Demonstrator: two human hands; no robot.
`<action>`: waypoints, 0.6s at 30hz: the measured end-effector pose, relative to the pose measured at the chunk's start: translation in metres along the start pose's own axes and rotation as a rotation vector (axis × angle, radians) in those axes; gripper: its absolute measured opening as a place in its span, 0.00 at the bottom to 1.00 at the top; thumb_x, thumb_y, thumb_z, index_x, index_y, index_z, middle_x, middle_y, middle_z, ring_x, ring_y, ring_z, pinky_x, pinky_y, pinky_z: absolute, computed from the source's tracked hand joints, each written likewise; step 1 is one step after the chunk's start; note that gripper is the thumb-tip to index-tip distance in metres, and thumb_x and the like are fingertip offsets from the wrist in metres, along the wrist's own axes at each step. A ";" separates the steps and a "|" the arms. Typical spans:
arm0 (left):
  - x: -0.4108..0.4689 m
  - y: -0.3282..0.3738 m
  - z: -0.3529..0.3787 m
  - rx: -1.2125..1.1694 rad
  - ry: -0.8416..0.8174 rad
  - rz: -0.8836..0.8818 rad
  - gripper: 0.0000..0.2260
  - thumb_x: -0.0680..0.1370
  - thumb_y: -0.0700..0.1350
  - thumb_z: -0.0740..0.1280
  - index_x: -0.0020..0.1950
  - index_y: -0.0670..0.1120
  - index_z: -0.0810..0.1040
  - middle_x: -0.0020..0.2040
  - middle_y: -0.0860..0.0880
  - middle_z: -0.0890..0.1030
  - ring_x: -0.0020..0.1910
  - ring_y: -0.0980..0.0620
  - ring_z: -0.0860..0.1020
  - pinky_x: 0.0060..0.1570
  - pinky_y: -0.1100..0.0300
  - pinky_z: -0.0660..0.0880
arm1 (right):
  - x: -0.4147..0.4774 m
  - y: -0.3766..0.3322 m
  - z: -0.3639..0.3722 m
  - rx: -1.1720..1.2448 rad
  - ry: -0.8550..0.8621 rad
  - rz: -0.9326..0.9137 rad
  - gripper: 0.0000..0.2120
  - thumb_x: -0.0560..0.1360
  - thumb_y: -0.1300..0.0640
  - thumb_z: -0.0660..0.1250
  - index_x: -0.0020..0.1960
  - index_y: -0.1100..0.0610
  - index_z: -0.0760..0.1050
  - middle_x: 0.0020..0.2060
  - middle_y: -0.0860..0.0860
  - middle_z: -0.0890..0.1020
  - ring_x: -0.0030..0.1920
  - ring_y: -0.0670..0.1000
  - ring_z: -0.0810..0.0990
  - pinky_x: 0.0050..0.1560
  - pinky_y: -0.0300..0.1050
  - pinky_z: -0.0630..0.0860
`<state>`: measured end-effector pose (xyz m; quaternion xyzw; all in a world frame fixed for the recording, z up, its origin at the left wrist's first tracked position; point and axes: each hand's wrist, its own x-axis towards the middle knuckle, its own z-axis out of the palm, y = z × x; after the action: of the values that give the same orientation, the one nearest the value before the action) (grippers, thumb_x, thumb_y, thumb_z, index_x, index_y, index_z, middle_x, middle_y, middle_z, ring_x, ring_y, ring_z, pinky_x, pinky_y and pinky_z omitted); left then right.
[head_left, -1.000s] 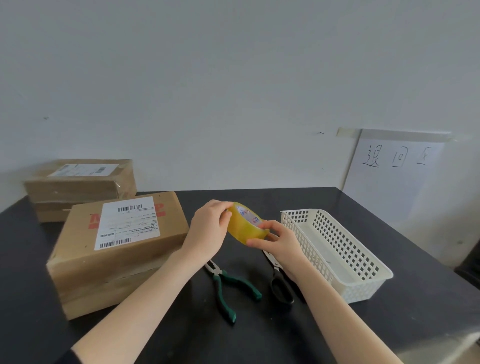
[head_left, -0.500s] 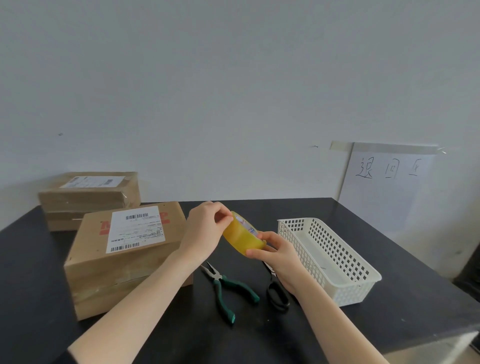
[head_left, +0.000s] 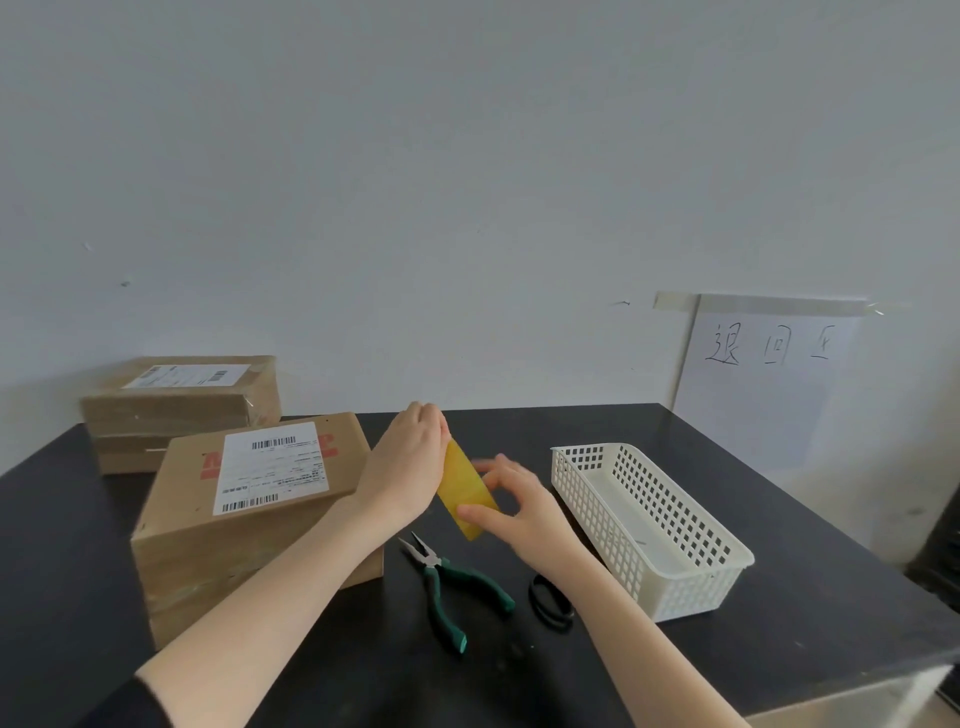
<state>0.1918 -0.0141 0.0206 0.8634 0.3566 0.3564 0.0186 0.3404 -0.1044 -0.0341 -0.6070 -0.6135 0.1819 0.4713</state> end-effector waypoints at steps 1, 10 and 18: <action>0.001 -0.001 0.000 0.024 -0.005 0.017 0.04 0.81 0.40 0.57 0.51 0.43 0.70 0.50 0.48 0.73 0.46 0.51 0.72 0.42 0.59 0.70 | 0.000 -0.004 0.001 0.025 -0.025 0.032 0.11 0.71 0.45 0.73 0.43 0.49 0.75 0.55 0.43 0.81 0.61 0.44 0.75 0.57 0.41 0.70; 0.004 -0.006 0.002 0.139 -0.054 0.048 0.04 0.80 0.36 0.59 0.50 0.44 0.66 0.49 0.47 0.71 0.35 0.54 0.69 0.29 0.65 0.61 | 0.013 -0.014 0.012 0.104 -0.085 0.184 0.10 0.76 0.43 0.67 0.47 0.49 0.73 0.36 0.44 0.77 0.35 0.43 0.73 0.37 0.36 0.69; 0.015 -0.005 0.001 0.159 -0.159 0.173 0.07 0.79 0.37 0.61 0.54 0.46 0.67 0.52 0.49 0.72 0.40 0.54 0.75 0.37 0.67 0.74 | 0.014 -0.001 0.027 0.106 0.015 0.370 0.15 0.77 0.41 0.64 0.52 0.52 0.74 0.49 0.52 0.81 0.48 0.50 0.79 0.48 0.43 0.75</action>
<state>0.1970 -0.0003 0.0271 0.9151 0.3054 0.2580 -0.0523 0.3209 -0.0821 -0.0416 -0.6852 -0.4775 0.2930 0.4654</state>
